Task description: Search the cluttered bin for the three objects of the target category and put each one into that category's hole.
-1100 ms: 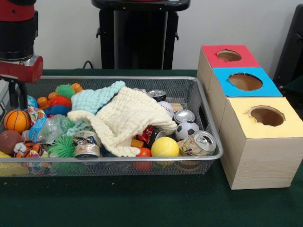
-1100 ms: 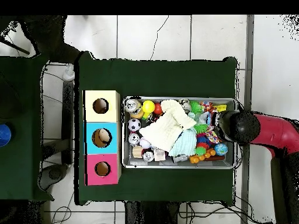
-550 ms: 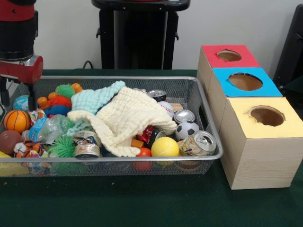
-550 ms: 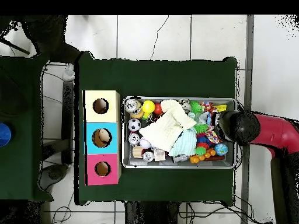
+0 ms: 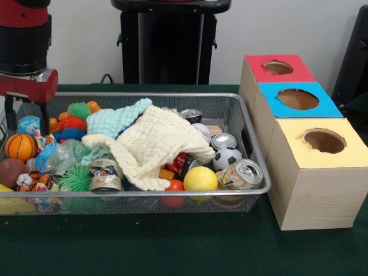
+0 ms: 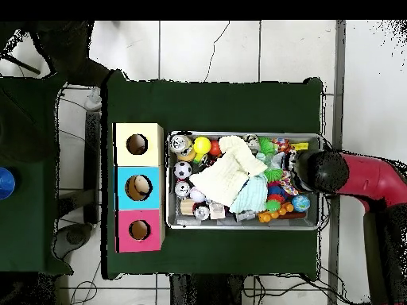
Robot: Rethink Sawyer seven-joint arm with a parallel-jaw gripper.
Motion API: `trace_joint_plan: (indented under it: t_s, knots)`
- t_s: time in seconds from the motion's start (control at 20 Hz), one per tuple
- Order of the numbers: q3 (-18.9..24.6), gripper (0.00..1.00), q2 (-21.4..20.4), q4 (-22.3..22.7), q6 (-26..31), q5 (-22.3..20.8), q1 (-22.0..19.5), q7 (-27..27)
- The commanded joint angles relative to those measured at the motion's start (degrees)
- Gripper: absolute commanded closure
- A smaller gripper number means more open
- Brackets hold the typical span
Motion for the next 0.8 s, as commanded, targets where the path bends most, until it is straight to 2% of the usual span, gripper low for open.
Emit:
trace_joint_plan:
  t_s: [0.05,0.3,0.65,0.8]
  knots:
    - [-1.5,0.0,1.0,5.56,1.09,0.64,3.78,2.95]
    - [-3.3,0.0,2.67,6.12,-3.5,-0.49,5.9,5.94]
    - [-4.1,0.0,4.88,5.65,-4.63,1.88,6.42,7.86]
    - [-3.43,0.0,6.39,5.62,-5.4,3.49,5.04,7.5]
